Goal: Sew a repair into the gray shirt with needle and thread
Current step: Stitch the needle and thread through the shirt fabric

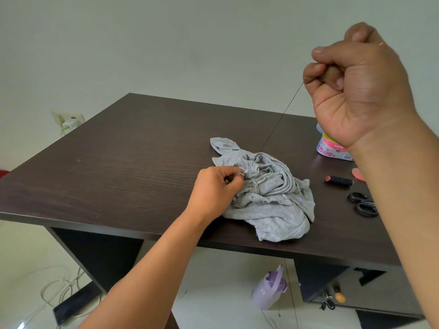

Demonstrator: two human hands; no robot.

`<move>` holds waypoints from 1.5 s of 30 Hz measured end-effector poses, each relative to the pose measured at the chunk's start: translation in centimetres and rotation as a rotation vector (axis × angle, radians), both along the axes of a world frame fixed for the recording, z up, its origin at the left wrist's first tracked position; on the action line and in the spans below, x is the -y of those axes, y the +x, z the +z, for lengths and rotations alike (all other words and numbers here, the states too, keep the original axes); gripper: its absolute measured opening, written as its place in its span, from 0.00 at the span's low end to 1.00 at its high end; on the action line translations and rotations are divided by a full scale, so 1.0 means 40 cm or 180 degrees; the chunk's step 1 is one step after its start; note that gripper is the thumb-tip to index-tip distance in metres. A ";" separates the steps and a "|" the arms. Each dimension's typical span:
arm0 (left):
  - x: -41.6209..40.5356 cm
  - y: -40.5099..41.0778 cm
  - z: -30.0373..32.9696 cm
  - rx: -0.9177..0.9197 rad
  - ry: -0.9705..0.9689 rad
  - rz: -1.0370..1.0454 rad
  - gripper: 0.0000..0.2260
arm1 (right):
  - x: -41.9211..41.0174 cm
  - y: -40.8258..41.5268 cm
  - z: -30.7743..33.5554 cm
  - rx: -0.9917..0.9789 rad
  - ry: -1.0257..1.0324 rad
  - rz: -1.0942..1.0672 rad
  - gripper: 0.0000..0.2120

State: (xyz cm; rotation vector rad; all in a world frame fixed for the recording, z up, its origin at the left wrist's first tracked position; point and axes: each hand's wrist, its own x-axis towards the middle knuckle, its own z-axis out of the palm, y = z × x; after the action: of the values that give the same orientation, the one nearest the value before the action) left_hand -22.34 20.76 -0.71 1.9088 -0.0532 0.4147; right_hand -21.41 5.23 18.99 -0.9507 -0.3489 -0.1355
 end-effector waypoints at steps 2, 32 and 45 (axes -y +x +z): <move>0.001 -0.002 0.003 0.0038 0.0059 0.0024 0.08 | 0.005 -0.002 -0.009 -0.0015 -0.0082 -0.0017 0.19; 0.050 0.001 0.243 0.0580 0.0282 -0.0250 0.05 | 0.049 -0.062 0.140 0.0724 -0.2290 -0.0447 0.07; 0.108 0.035 0.479 0.0581 -0.0248 -0.0815 0.06 | 0.093 0.010 0.135 0.0365 -0.2804 -0.1103 0.12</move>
State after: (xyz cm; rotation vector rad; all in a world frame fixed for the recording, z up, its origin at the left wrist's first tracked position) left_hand -20.94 16.45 18.47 1.7555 -0.3921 0.4089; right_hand -21.01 1.52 24.39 -1.8799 -0.3486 -0.3707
